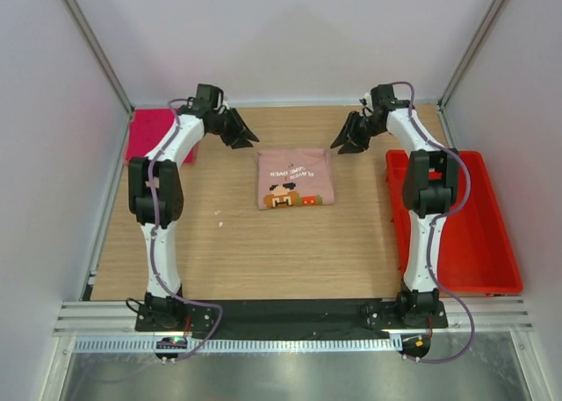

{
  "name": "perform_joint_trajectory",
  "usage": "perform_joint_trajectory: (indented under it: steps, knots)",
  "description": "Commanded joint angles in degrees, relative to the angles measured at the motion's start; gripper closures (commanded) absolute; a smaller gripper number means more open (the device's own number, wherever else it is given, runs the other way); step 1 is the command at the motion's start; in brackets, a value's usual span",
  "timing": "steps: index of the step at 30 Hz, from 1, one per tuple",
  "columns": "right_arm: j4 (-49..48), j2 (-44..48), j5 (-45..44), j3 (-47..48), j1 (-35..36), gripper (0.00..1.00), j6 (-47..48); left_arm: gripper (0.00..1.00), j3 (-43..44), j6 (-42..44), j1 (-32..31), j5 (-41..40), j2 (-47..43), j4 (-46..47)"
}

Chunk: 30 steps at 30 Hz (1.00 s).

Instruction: Fold and stack the t-shirts

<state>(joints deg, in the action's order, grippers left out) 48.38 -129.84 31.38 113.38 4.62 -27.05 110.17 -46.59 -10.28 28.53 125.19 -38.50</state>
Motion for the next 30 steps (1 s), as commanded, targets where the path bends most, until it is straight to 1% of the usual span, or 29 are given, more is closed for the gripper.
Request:
perform_joint_trajectory:
  steps: [1, 2, 3, 4, 5, 6, 8, 10, 11, 14, 19, 21, 26, 30]
  knots:
    - [-9.7, 6.2, 5.1, -7.2, 3.4, 0.62, -2.0, 0.71, -6.6, -3.8, -2.8, 7.2, -3.4, 9.6]
    - [-12.9, 6.2, 5.7, -8.3, 4.9, 0.66, -4.0, 0.73, -9.4, -6.0, -3.4, 8.4, -3.4, 12.0]
    - [-14.9, 5.9, 6.8, -10.4, 5.2, 0.8, -5.5, 0.76, -10.4, -7.5, -3.8, 9.1, -3.0, 15.9]
    - [-17.8, 5.7, 7.8, -11.9, 5.7, 0.87, -7.2, 0.77, -11.4, -8.3, -4.0, 10.4, -2.8, 18.5]
    - [-24.5, 5.6, 8.3, -13.3, 6.4, 0.92, -11.8, 0.78, -12.6, -9.6, -4.5, 10.7, -2.3, 20.4]
    - [-27.7, 5.3, 8.6, -16.1, 6.6, 0.96, -13.5, 0.78, -12.7, -9.8, -4.7, 10.7, -1.4, 23.0]
    - [-35.3, 4.0, 8.9, -17.8, 7.1, 0.98, -16.7, 0.79, -12.9, -10.4, -4.9, 10.9, 0.1, 25.0]
    - [-39.0, 3.1, 8.4, -19.2, 7.7, 0.99, -19.9, 0.8, -12.8, -11.9, -5.1, 11.0, 2.4, 28.3]
    - [-44.7, 2.2, 8.2, -20.6, 7.7, 0.99, -22.7, 0.8, -12.6, -12.1, -4.9, 10.3, 3.1, 29.3]
    - [-50.2, 0.3, 6.2, -21.0, 7.6, 0.99, -23.6, 0.8, -11.3, -13.1, -4.4, 9.3, 6.4, 32.3]
    - [-56.0, -4.6, 5.4, -20.7, 5.9, 0.99, -27.2, 0.81, -6.6, -12.9, -4.0, 8.6, 11.8, 32.5]
    - [-59.3, -6.2, 5.8, -20.8, 4.8, 0.99, -28.9, 0.82, -6.5, -13.3, -3.3, 8.3, 13.8, 33.3]
    - [-60.1, -8.8, 6.0, -19.9, 3.1, 0.99, -30.3, 0.82, -5.8, -12.8, -2.1, 6.9, 15.3, 33.8]
    - [-57.9, -11.5, 6.3, -17.0, 2.3, 0.98, -30.0, 0.82, -4.7, -12.8, -1.1, 7.1, 16.9, 33.6]
